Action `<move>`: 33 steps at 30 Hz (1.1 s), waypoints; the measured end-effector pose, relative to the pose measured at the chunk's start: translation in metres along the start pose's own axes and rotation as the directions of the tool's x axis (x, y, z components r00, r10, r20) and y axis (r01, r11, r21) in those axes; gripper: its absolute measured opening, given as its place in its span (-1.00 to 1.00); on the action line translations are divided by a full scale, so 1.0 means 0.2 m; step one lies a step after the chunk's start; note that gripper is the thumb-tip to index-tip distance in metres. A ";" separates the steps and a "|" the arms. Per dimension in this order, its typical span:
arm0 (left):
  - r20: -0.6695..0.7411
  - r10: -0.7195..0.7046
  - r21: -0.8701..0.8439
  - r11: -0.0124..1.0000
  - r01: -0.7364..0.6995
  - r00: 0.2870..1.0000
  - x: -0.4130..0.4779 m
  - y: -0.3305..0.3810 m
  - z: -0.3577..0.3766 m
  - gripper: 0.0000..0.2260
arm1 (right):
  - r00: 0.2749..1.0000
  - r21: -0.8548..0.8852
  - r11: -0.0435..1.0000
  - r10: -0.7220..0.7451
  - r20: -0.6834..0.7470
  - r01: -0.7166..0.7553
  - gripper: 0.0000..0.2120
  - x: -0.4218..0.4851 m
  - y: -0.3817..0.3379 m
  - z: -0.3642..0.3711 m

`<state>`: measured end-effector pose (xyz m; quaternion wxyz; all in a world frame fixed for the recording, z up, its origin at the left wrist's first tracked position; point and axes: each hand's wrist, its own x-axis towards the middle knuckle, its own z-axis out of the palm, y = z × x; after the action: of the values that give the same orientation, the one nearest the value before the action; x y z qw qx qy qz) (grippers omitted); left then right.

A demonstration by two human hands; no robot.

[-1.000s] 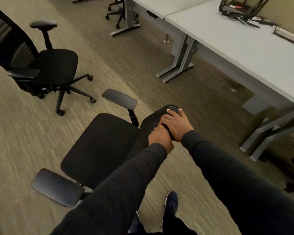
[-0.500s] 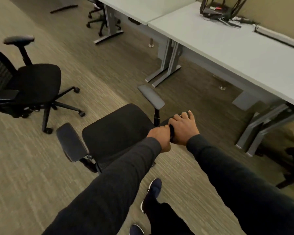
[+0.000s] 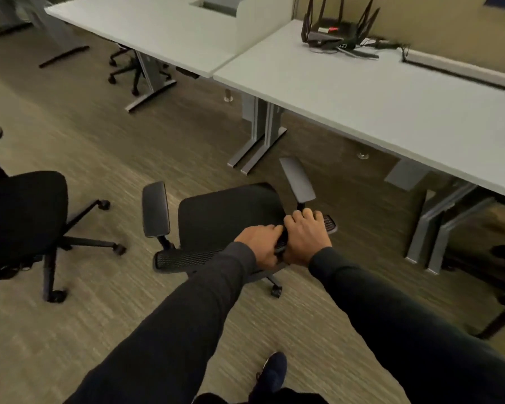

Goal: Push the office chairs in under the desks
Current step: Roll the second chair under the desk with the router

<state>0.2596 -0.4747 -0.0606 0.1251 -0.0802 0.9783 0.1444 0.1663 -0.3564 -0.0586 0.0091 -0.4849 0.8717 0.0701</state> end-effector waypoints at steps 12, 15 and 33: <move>0.029 0.157 0.147 0.976 -0.159 0.987 0.48 -0.64 -0.32 -0.45 | 0.959 0.082 0.956 0.283 -0.029 -0.280 -0.46 0.59 -0.01 0.00; 0.069 0.190 0.228 0.953 -0.201 0.979 0.60 -0.86 -0.42 -0.45 | 0.923 0.093 0.920 0.384 -0.015 -0.381 -0.47 0.75 0.00 0.00; -0.129 -0.271 0.475 0.828 0.299 0.954 1.49 -1.50 -0.90 -0.61 | 0.807 0.114 0.799 0.589 0.048 -0.590 -0.43 1.62 0.32 -0.06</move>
<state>-0.0069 -0.8481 -0.0526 0.1338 -0.1950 0.9629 -0.1301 -0.0590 -0.5970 -0.0668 0.0211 -0.1880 0.9818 0.0178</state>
